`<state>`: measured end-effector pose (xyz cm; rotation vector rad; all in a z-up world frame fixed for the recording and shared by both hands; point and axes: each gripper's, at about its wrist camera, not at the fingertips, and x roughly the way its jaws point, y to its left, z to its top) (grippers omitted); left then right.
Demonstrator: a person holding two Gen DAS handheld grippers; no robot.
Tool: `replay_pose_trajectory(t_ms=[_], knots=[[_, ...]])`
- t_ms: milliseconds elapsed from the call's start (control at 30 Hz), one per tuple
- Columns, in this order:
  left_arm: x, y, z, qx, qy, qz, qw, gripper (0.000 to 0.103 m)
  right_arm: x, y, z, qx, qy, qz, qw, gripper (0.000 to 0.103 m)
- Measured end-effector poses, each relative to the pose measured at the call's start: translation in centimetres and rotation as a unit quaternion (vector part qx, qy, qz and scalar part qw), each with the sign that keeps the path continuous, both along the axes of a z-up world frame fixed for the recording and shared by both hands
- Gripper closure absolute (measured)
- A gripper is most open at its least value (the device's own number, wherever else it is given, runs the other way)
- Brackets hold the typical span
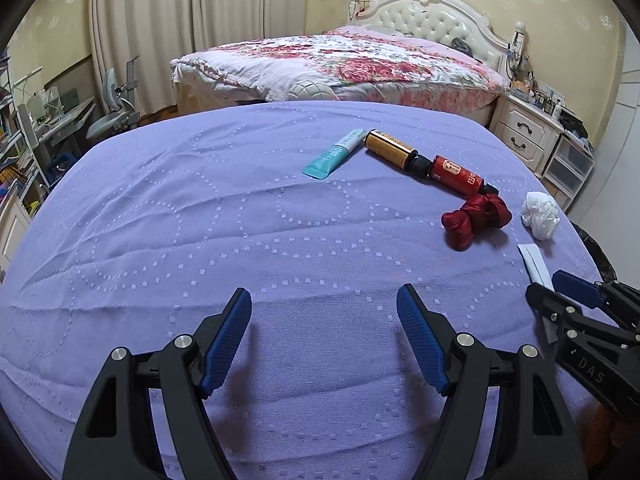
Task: Collect trash
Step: 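Grasp the red cloth with the left gripper while the right holds the white tube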
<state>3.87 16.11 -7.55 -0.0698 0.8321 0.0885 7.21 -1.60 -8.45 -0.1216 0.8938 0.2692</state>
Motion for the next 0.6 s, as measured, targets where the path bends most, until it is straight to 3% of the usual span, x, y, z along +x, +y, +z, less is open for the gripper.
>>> replay_pose_trajectory(t_ms=[100,367,600], knots=[[0.2,-0.1,0.1,0.000,-0.002,-0.001,1.0000,0.030,-0.1,-0.4,0.0,-0.003,0.002,0.002,1.000,0.086],[0.5,-0.5,0.0,0.008,-0.004,-0.004,1.0000,0.030,-0.8,-1.6,0.3,0.001,-0.004,0.001,1.000,0.088],[1.0,-2.0,0.0,0.016,-0.006,-0.016,0.9997,0.030,-1.0,-4.7,0.8,0.002,-0.015,-0.035,0.999,0.088]])
